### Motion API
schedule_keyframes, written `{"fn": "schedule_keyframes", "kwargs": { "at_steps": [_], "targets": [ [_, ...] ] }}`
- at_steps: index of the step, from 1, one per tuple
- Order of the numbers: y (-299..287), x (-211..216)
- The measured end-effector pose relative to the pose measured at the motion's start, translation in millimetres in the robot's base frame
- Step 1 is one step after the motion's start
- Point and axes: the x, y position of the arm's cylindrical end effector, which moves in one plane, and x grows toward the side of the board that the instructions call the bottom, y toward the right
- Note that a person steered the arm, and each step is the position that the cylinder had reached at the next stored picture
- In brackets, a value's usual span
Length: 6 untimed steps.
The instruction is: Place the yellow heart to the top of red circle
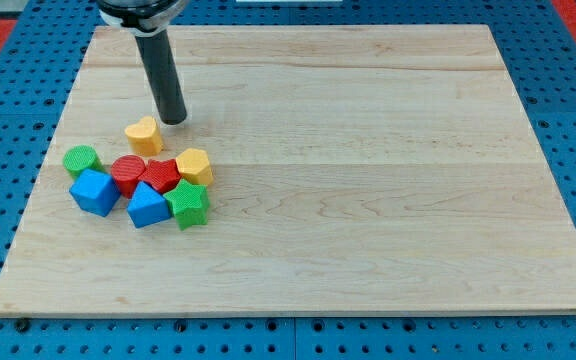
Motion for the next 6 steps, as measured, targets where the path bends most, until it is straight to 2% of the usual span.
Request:
{"fn": "schedule_keyframes", "kwargs": {
  "at_steps": [2,3,4,5,6],
  "targets": [
    [4,49],
    [11,37],
    [-25,-9],
    [-56,8],
    [-49,33]
  ]
}}
